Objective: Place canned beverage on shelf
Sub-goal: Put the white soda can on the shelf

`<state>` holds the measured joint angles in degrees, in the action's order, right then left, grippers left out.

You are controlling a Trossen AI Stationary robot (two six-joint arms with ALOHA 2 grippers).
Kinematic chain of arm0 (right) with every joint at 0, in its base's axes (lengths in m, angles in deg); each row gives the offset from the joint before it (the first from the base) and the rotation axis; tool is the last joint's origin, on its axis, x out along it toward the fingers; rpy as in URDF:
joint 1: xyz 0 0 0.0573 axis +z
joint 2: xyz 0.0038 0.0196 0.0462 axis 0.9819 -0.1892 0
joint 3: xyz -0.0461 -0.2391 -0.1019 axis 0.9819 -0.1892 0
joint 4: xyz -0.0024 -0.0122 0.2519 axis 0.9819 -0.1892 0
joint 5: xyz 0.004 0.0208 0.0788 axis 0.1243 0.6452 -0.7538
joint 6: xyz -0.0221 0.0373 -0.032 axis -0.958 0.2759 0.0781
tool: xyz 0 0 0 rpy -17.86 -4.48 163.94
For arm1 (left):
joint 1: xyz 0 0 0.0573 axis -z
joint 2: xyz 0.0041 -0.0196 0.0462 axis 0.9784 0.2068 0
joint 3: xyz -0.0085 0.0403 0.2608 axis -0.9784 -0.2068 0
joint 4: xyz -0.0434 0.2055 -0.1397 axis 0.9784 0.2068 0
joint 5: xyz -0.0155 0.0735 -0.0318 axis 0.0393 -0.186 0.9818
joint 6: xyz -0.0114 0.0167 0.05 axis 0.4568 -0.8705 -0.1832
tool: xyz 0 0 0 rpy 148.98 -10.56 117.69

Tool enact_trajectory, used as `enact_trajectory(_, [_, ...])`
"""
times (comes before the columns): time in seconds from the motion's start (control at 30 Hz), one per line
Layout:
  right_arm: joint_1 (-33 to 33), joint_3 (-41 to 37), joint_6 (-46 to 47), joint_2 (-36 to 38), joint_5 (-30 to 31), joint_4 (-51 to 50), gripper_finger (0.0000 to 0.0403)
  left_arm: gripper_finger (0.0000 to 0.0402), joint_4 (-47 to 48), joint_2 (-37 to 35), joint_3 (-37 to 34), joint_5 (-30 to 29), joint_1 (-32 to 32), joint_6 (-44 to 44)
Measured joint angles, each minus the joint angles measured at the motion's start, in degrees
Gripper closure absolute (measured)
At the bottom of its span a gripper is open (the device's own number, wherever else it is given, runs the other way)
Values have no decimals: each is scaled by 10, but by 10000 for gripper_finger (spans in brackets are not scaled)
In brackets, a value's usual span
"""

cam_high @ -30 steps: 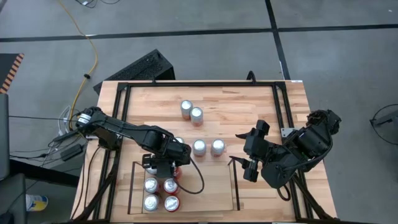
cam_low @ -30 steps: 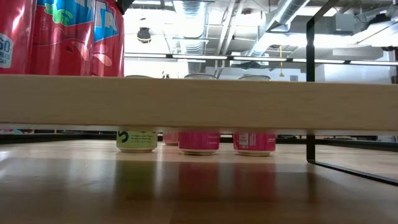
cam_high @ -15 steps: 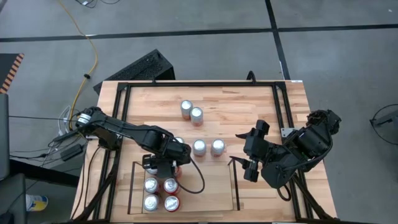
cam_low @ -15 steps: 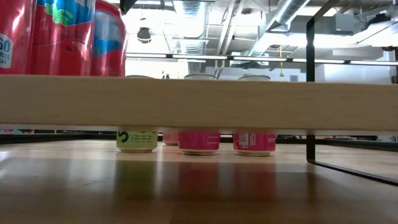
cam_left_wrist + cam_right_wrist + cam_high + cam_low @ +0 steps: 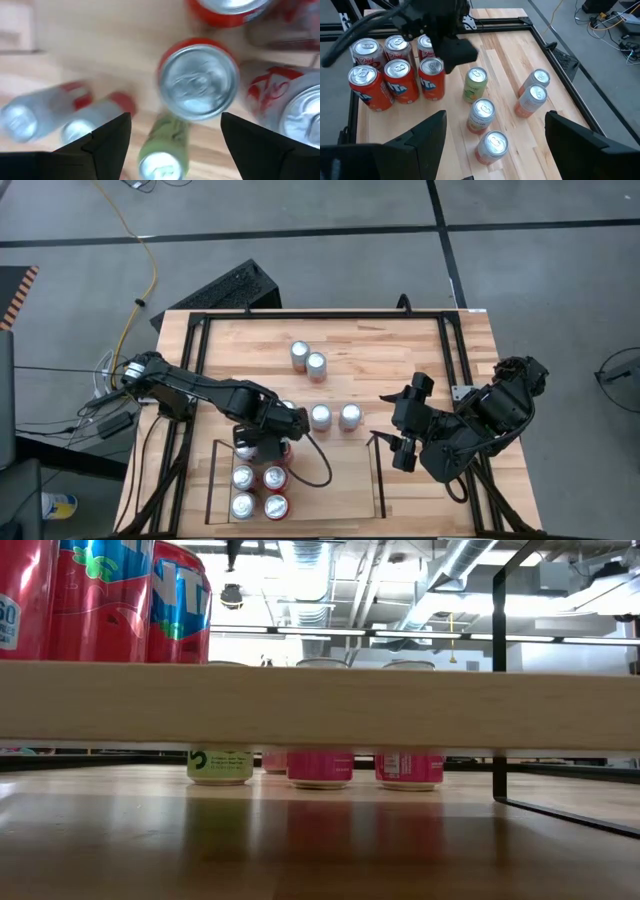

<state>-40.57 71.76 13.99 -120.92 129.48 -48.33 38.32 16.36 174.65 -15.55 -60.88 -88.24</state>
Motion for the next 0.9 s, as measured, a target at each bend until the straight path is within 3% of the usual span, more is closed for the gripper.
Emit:
enact_trajectory(0.2, [-8,-3,21,-1,3,-4,93,109,39,-3,70,-41,2,42])
enact_trajectory(0.37, [-37,-71,42,-6,23,10,94,109,106,-3,174,-112,3,149])
enact_trajectory(0.6, [-84,-155,19,2,13,93,101,109,167,-4,364,-102,3,313])
enact_trajectory(0.67, [-118,-165,13,0,-14,103,101,109,169,-5,397,-92,3,332])
enact_trajectory(0.73, [-158,-173,-19,-4,-58,135,101,109,148,-29,381,-84,3,335])
enact_trajectory(0.9, [-234,-199,-114,-6,-215,238,101,109,141,-80,366,-55,-11,376])
